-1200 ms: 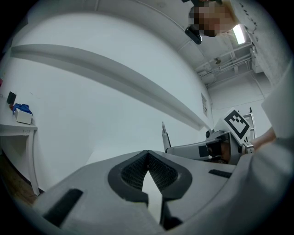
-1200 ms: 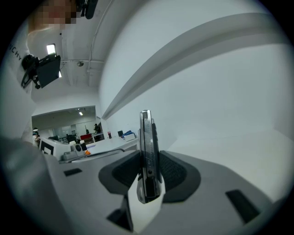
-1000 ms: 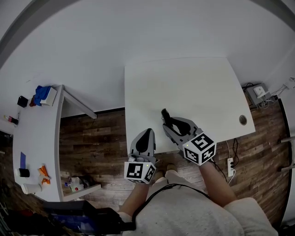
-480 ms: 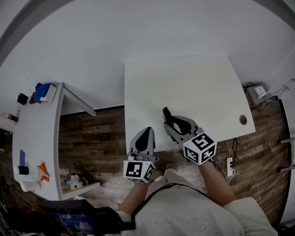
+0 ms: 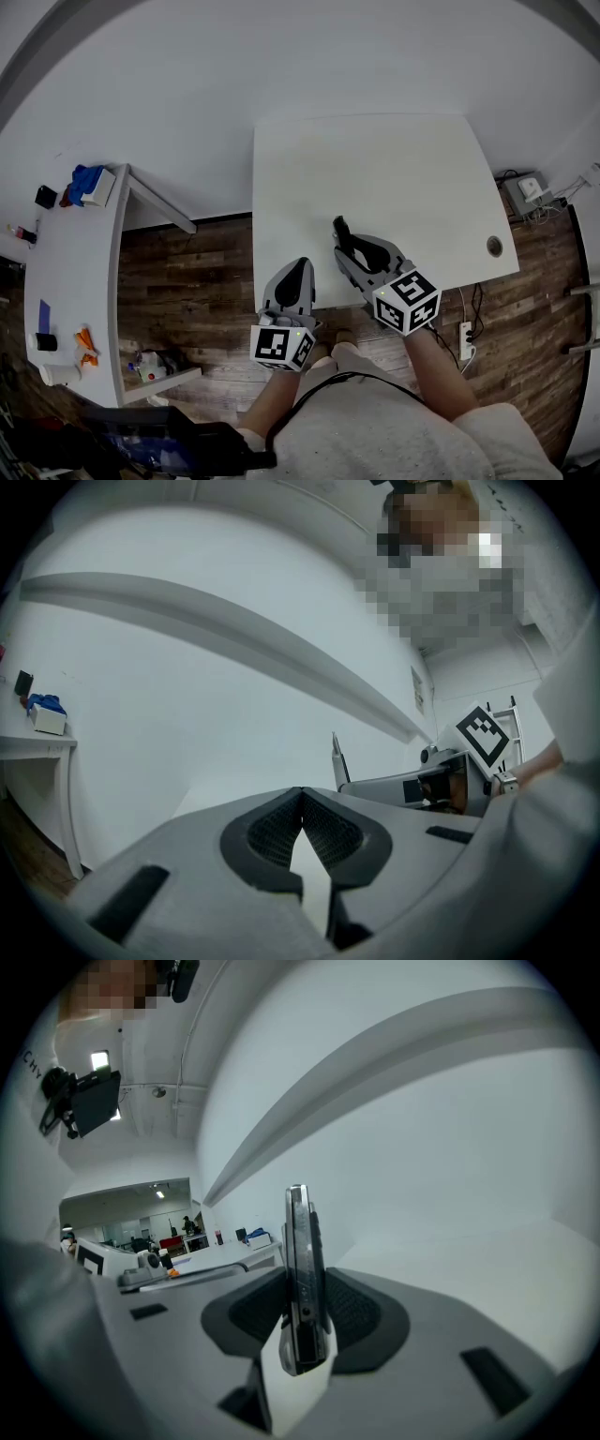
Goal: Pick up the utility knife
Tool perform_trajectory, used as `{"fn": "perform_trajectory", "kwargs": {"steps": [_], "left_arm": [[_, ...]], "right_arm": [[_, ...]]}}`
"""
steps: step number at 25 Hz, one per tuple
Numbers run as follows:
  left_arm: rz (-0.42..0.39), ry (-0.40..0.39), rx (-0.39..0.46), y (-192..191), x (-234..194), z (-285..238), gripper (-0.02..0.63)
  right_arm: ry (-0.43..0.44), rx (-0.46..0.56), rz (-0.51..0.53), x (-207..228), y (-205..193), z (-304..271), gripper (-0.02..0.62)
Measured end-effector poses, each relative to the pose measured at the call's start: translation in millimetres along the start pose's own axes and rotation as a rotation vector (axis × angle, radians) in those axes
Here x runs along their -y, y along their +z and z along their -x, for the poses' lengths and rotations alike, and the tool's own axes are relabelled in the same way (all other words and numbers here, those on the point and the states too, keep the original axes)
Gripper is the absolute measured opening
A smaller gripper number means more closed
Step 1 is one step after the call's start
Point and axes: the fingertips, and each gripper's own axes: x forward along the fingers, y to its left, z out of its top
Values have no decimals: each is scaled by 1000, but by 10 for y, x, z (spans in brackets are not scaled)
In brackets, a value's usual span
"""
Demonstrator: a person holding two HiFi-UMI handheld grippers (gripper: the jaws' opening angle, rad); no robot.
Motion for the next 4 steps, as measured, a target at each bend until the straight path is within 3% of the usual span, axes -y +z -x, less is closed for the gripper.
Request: {"fn": "perform_trajectory", "kwargs": {"steps": [4], "left_arm": [[0,-1,-4,-23,2,-29,3]], "right_arm": [[2,-3,1,31,3,-17,132]]}}
